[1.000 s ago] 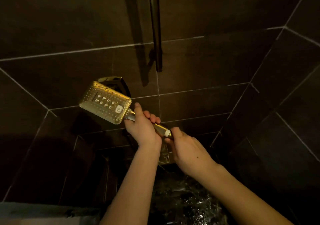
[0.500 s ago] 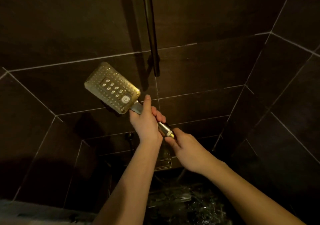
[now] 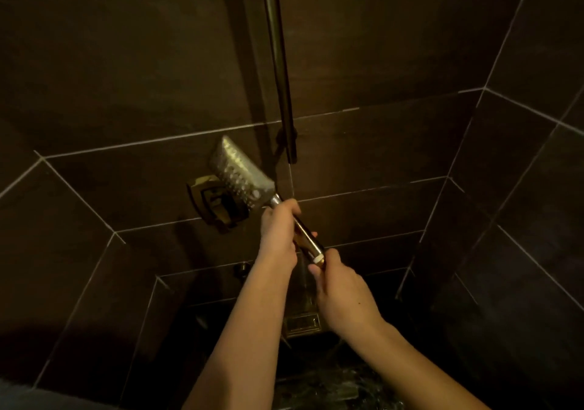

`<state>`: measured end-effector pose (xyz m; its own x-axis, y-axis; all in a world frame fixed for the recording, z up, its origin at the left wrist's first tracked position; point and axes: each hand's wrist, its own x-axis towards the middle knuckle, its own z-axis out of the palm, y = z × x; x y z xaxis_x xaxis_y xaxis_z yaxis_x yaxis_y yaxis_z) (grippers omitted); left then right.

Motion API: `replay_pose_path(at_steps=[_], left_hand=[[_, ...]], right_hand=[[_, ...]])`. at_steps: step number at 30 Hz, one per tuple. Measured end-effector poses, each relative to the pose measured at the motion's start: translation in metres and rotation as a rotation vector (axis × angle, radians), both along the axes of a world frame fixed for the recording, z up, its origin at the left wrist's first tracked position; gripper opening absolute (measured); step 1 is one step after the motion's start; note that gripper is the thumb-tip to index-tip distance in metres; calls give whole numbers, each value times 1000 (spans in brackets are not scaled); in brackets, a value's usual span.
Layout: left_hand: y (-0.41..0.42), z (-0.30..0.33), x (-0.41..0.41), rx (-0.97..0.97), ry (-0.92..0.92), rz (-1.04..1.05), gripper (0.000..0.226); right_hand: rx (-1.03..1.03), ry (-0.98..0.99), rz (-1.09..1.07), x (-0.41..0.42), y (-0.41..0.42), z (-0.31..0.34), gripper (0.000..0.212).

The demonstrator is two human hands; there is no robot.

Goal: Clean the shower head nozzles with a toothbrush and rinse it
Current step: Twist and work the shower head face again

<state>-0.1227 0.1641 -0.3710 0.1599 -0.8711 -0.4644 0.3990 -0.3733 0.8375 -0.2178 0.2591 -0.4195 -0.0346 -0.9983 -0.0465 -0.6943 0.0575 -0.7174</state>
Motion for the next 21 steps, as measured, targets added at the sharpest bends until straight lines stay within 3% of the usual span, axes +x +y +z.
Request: replay_pose_path(at_steps=[2,4,6,8,11,13,17,21], left_hand=[[-2,0,0,88,136,-32,5],[0,-7,-2,116,216,7,15],[0,-16,-3,88,286,58,22],[-1,-22,-3,38,337,46,31],[0,-24,-2,-51,388,-116,43],[2,-16,-2,-86,307,-182,43],[2,-4,-11,-165,-199,-57,32],[6,-9,-19,-155,-161,164,48]], right_hand=[[-81,124,-10,-3,-1,-3,18],[-61,133,3,-4,-3,-6,19],[36,23,46,-4,-8,-7,22],[197,-278,91,-7,-12,-5,28],[487,-964,126,-19,-11,-1,29],[485,-1071,91,-20,-7,-2,26],[152,-438,10,-6,-7,-11,19],[-50,-53,-13,-4,-9,-10,17]])
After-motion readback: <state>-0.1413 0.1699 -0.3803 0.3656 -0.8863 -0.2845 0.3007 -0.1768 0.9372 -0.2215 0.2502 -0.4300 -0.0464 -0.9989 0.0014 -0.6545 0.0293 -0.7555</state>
